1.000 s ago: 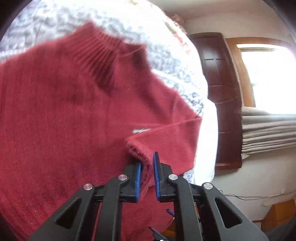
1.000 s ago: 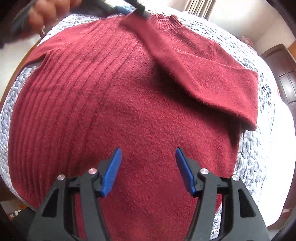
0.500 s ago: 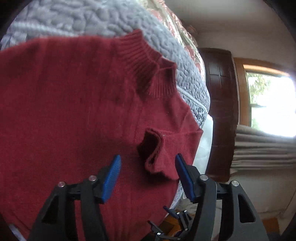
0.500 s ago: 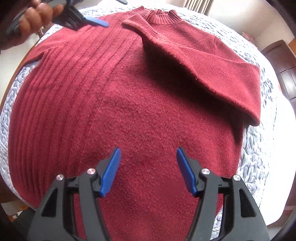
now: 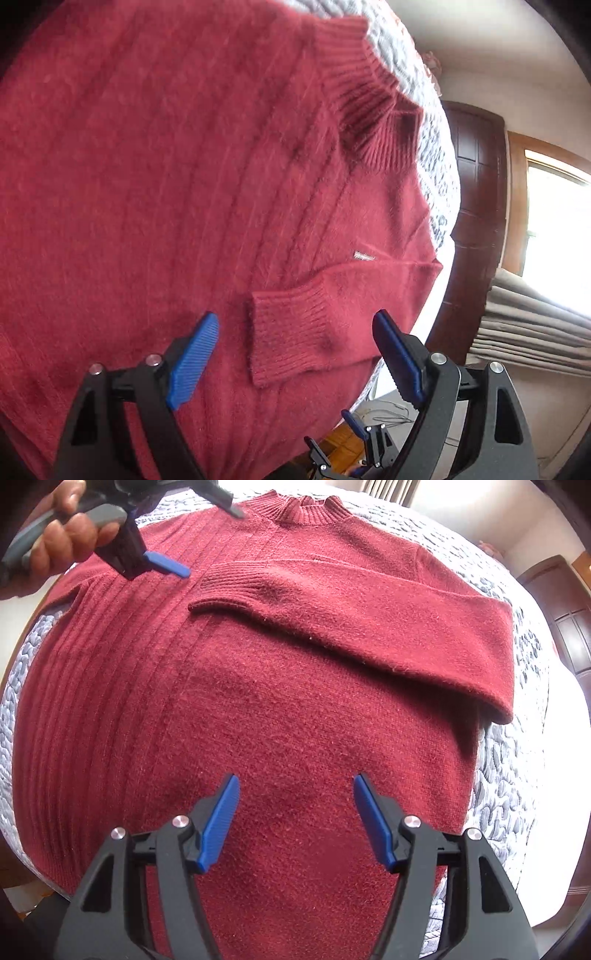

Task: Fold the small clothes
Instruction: 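Grasp the folded cuff with the left gripper and straighten it across the chest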

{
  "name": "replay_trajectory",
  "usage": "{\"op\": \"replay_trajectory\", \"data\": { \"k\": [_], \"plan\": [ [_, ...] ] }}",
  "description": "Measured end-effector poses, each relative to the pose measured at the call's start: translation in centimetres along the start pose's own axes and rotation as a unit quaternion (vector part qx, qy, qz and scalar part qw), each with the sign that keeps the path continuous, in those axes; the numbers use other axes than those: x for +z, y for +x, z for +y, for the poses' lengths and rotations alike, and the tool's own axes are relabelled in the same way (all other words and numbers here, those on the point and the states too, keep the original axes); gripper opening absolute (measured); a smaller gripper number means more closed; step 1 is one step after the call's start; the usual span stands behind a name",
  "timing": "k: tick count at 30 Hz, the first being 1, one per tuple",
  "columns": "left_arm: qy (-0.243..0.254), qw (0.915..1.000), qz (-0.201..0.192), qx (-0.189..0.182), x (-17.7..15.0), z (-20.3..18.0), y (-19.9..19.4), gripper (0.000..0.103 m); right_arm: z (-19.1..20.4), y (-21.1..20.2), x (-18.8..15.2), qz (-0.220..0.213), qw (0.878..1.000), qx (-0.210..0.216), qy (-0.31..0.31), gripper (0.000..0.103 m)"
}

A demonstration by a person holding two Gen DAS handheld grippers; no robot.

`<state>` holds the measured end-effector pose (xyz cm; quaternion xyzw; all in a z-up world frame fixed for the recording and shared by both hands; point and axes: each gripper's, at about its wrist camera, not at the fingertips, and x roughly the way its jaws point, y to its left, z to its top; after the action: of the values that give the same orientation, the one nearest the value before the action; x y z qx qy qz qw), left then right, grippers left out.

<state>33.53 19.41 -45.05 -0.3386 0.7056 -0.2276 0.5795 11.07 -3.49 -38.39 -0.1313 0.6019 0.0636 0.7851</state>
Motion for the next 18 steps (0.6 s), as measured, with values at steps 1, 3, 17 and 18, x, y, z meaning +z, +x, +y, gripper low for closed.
{"op": "replay_trajectory", "data": {
  "k": [1, 3, 17, 18],
  "plan": [
    [0.004, 0.9998, 0.005, 0.016, -0.3, 0.2, 0.7, 0.085, -0.1, 0.0, 0.2, 0.001, 1.0, 0.0, -0.002, 0.064],
    [0.007, 0.9998, -0.001, 0.019, -0.5, 0.1, 1.4, 0.085, -0.2, -0.2, 0.2, -0.001, 1.0, -0.001, -0.005, 0.064],
    [0.034, 0.9991, 0.022, -0.009, -0.9, -2.2, 3.8, 0.045, 1.4, -1.1, -0.2, -0.01, 1.0, 0.005, -0.011, 0.067],
    [0.038, 0.9988, 0.03, -0.011, -1.1, -1.1, 2.9, 0.024, 1.6, -1.1, -0.3, -0.009, 1.0, 0.004, -0.014, 0.067]
  ]
}}
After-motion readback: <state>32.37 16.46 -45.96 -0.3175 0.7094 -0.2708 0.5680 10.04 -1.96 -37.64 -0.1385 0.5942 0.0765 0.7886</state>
